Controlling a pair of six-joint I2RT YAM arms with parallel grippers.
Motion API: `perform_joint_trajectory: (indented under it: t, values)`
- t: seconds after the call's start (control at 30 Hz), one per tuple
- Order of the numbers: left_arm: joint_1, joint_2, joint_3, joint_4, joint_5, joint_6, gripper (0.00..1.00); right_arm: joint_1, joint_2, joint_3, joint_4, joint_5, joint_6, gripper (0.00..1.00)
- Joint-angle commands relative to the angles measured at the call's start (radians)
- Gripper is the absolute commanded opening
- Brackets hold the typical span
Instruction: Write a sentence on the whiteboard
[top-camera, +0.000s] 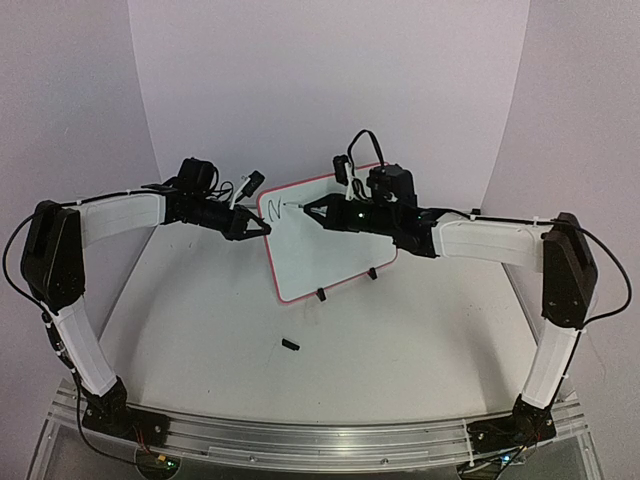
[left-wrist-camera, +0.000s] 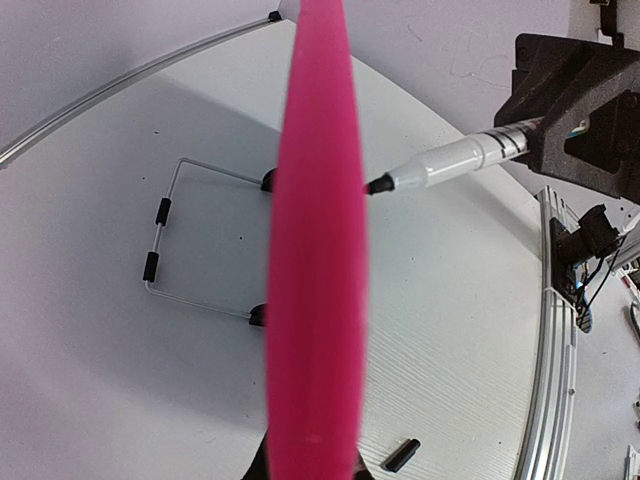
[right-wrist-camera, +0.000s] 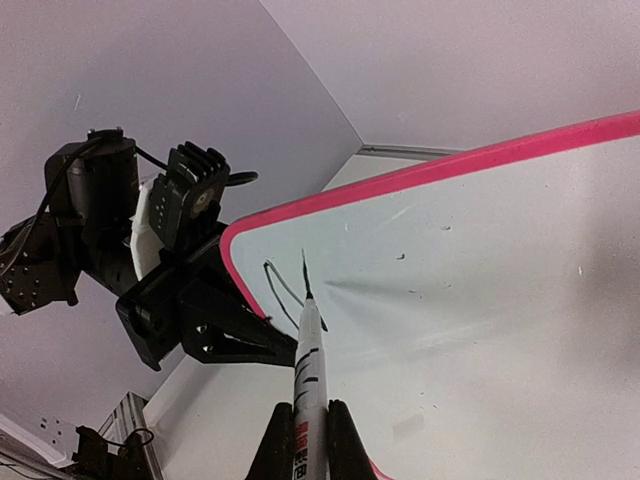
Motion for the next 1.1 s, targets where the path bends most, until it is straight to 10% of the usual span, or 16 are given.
perform_joint_trajectory:
  t: [0.0,1.07]
  values:
    - [-0.024,-0.017,0.001,-0.088,0.007,0.013,0.0,-0.006,0.023,0.045,0.033,-0.006,0.011,0.0]
    - [-0.025,-0.021,0.001,-0.093,0.001,0.017,0.0,-0.024,-0.022,-0.024,-0.001,0.081,0.027,0.0]
